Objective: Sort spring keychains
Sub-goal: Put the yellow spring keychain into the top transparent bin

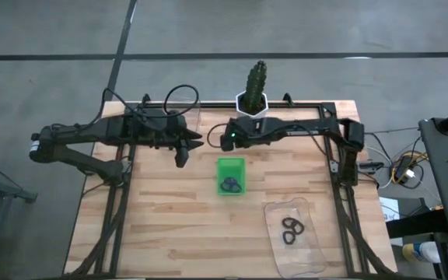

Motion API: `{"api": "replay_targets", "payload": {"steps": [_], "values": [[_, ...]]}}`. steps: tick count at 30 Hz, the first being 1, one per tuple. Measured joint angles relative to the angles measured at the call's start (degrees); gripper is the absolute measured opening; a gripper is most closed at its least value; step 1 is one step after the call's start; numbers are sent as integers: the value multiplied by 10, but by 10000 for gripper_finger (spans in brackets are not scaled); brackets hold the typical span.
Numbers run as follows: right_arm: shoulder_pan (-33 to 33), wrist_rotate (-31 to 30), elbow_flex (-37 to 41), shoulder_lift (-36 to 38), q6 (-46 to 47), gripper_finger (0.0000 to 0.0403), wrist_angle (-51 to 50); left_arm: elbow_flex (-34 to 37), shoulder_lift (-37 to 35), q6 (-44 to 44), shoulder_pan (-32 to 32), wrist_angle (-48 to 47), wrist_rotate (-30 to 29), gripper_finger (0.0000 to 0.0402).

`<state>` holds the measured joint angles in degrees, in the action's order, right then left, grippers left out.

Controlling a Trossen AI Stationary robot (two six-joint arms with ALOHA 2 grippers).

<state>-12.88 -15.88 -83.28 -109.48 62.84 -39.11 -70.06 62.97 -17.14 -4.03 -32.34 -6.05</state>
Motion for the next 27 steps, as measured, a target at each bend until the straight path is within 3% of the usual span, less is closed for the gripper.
{"api": "replay_targets", "payload": {"steps": [9, 16, 27], "values": [[-2, -77, -5, -69, 15, 8, 4, 0, -11, -8, 0, -8, 10, 117], [-6, -130, -5, -78, 22, 8, -2, 0, -13, -8, 0, -12, 12, 117], [-36, -110, -3, -80, 7, 8, 7, 0, -13, 6, 0, -21, 17, 117]]}}
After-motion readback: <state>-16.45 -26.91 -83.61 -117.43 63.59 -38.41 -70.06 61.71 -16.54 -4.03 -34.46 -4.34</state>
